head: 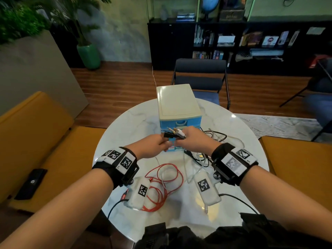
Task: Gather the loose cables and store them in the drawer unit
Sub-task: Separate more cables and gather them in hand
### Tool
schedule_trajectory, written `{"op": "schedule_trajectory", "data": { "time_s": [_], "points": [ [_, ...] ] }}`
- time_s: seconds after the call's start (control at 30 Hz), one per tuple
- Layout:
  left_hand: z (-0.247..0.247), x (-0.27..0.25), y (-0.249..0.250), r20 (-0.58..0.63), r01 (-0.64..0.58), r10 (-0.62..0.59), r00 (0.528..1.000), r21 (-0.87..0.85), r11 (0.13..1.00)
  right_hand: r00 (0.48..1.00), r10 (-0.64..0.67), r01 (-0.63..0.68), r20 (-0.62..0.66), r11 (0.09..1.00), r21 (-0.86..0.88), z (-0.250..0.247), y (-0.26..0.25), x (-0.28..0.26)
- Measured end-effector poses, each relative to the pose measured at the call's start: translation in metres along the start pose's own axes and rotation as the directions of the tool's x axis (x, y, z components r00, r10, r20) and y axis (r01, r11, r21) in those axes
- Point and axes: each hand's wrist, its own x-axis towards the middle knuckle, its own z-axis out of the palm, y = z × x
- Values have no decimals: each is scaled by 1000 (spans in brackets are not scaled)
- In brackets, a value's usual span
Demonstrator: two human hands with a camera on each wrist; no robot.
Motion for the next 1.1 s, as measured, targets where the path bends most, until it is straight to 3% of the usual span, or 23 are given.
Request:
{"op": "schedule_trajectory", "data": {
  "time_s": [0.13, 0.23, 0.43, 0.5, 0.57, 0.63, 0.8, 0.87, 1.0, 1.1],
  "points": [
    [5, -4, -14, -51, -38, 24, 998, -294, 955, 986, 65, -65, -157, 998, 3, -9, 9, 1],
    [8, -8, -29, -78, -28, 2, 997, -333, 942, 944, 121, -90, -309, 990, 113, -22, 17, 5],
    [18, -15, -75, -87, 84, -123, 989, -359, 930, 757, 328, -21, -566, 877, 481, -53, 34, 12],
    [20, -20, -86, -70, 131, -165, 984, -347, 928, 677, 370, 26, -637, 852, 523, -62, 37, 12],
    [20, -23, -87, -77, 135, -168, 983, -320, 938, 636, 370, 66, -677, 848, 525, -63, 37, 10],
    [18, -21, -77, -109, 93, -133, 985, -317, 944, 665, 339, 93, -666, 847, 524, -56, 33, 8],
    [9, -13, -23, -195, -121, 35, 980, -452, 884, 897, 171, 7, -408, 917, 400, -21, 10, 1],
    [7, -12, -5, -222, -186, 81, 972, -504, 844, 953, 110, -8, -280, 940, 342, -7, 2, -3],
    [9, -8, 12, -164, -191, 130, 978, -446, 874, 995, 57, -10, -78, 863, 504, 10, 1, -7],
    [14, -7, 13, -117, -183, 146, 982, -431, 884, 998, 51, -16, -47, 831, 556, 11, 5, -9]
  ]
}}
